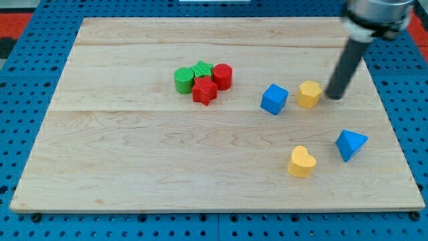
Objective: Push the yellow hexagon diagonal to the top right of the red circle
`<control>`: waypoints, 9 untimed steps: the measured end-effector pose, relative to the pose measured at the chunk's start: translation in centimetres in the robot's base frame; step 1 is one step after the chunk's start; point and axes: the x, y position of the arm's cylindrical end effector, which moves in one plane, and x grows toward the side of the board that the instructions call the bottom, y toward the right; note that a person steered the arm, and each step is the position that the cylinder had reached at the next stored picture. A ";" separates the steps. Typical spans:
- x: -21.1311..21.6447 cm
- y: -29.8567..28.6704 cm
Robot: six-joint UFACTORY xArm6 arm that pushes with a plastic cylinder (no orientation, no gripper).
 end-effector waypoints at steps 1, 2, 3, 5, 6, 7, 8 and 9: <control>-1.0 -7.0; -3.7 -5.5; -1.6 -3.5; 1.4 -3.6; 1.5 -9.8; 1.5 -9.3; -0.1 -11.1; -1.7 -11.2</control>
